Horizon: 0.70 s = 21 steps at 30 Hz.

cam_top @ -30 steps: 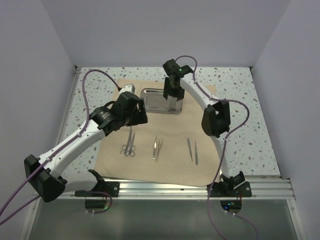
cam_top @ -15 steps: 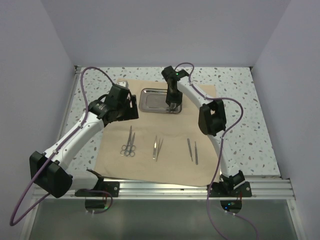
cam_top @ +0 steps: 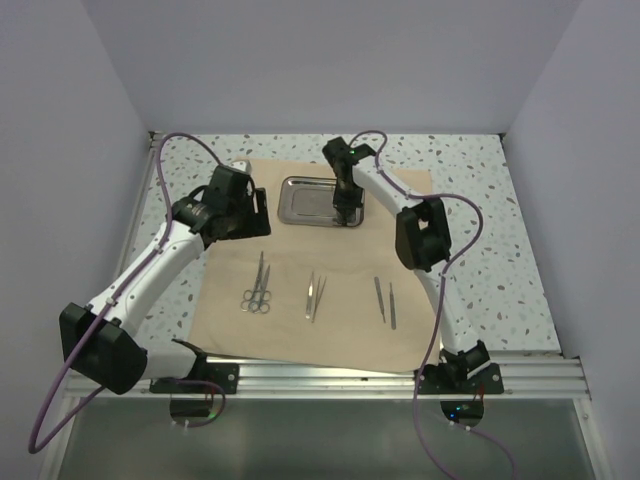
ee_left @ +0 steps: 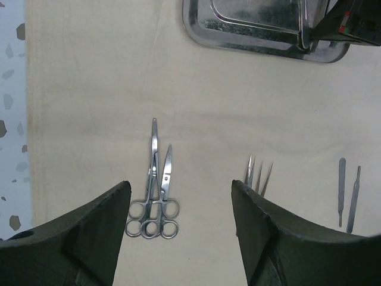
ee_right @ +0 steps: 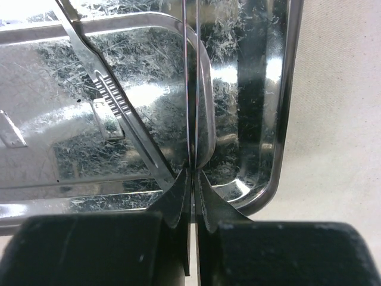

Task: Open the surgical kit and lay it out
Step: Pick up the medical item from the container, then place the medical item in the surgical kit.

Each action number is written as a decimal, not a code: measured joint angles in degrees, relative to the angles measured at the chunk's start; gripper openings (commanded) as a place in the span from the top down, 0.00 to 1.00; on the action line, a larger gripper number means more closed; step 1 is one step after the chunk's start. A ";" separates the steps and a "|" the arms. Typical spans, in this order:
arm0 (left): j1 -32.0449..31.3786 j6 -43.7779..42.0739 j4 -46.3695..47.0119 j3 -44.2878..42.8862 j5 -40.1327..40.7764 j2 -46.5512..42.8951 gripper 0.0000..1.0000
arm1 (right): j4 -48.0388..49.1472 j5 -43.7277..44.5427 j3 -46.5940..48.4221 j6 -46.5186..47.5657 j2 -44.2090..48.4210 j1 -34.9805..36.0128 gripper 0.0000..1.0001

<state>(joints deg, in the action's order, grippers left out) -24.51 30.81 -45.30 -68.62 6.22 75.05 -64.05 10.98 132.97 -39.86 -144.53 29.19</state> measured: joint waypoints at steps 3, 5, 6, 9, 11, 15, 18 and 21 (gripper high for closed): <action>0.09 0.02 0.09 0.04 -0.33 0.09 0.29 | 1.05 0.02 -2.03 0.07 1.33 0.00 1.00; 0.09 0.04 0.22 0.07 -0.50 0.22 0.29 | 1.11 -0.04 -3.80 0.22 2.56 0.00 1.00; 0.09 0.02 0.31 0.07 -0.50 0.35 0.29 | 1.03 -0.04 -4.50 0.24 3.17 0.00 1.00; 0.11 0.02 0.44 -0.02 -0.39 1.20 0.29 | 0.85 -0.33 -7.80 0.44 7.04 0.20 1.00; 0.11 0.00 0.39 -0.46 -0.11 2.29 0.29 | 1.42 -1.03 -10.47 0.44 11.37 0.63 1.00; 0.13 -0.02 0.22 -3.08 0.66 5.22 0.29 | 2.91 -3.37 -17.64 -0.35 24.00 3.15 1.00; 0.15 0.02 0.15 -5.95 1.14 7.21 0.30 | 6.29 -6.95 -26.69 -2.89 35.56 6.62 1.00; 0.24 0.07 -0.17 -9.25 1.51 8.87 0.30 | 10.51 -11.39 -38.03 -6.75 44.54 10.88 1.00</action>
<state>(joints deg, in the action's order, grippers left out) -24.27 30.87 -45.47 -77.87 7.73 83.92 -53.54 -0.40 94.94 -46.61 -99.98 40.07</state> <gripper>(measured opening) 0.701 0.019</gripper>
